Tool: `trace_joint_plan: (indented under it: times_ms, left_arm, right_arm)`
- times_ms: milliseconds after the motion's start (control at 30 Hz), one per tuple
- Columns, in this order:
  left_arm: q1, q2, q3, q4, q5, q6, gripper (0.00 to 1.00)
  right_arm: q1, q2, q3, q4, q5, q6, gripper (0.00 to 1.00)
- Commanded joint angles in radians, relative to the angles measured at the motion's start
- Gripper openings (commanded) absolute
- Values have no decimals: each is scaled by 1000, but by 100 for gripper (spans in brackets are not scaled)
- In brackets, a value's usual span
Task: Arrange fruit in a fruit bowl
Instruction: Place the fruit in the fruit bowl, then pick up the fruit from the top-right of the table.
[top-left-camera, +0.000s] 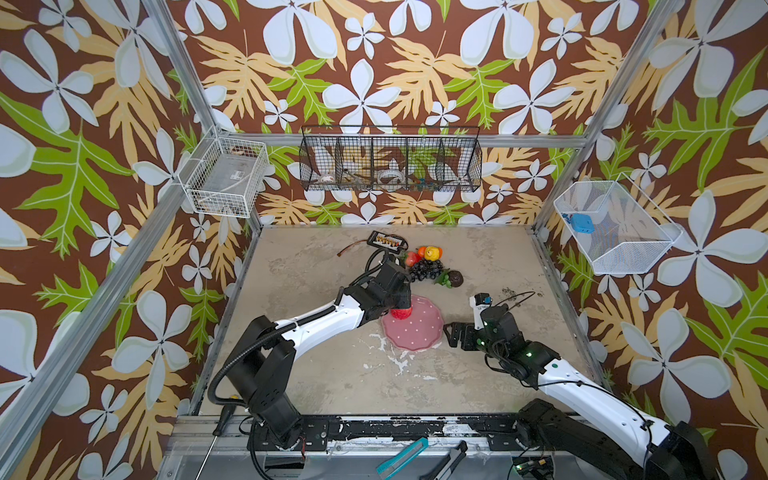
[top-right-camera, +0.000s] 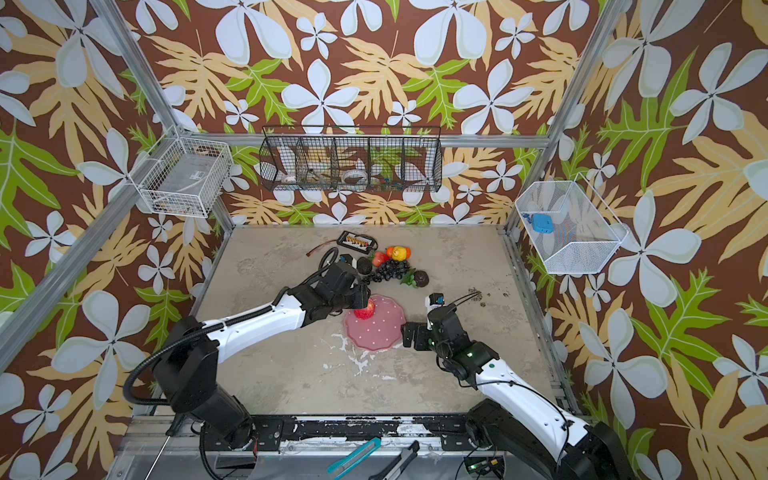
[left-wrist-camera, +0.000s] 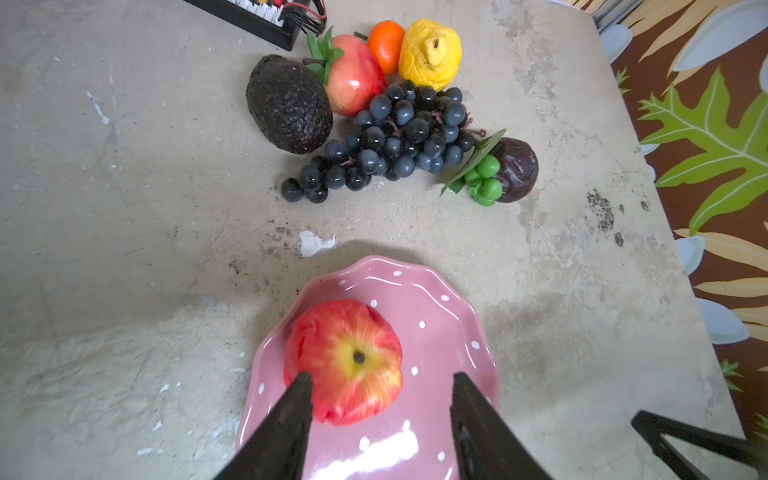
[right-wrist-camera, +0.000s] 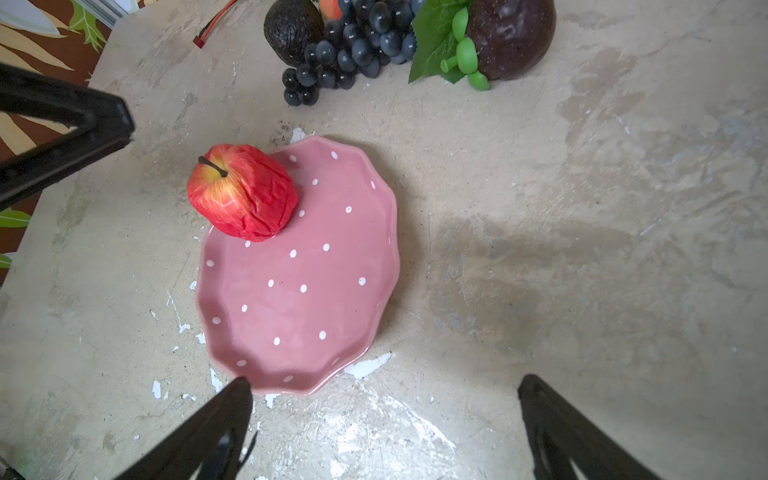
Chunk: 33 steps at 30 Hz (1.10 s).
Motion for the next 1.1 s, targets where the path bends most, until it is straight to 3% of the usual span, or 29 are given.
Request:
trace_joint_plan:
  times_ms: [0,267,500,567,800,1067]
  left_arm:
    - [0,-107,-91,27,-9,12,62]
    - [5,-552,-533,241,-116,-13,75]
    - [6,-813,-762,287,-229,-50,79]
    - [6,-875,-813,308,-243,-45,84]
    - [6,-942,-905,388,-169,14,87]
    - [6,-985,-955,412,-176,49,89]
  right_arm:
    - [2,-3,26,-27,31,-20,99]
    - [0,44,147,-65,137,-115,100]
    - [-22,225,314,-79,162,-214,100]
    - [-47,297,367,-100,173,-234,100]
    - [-149,503,483,-111,130,-247,95]
    - [-226,759,647,-124,76,-298,90]
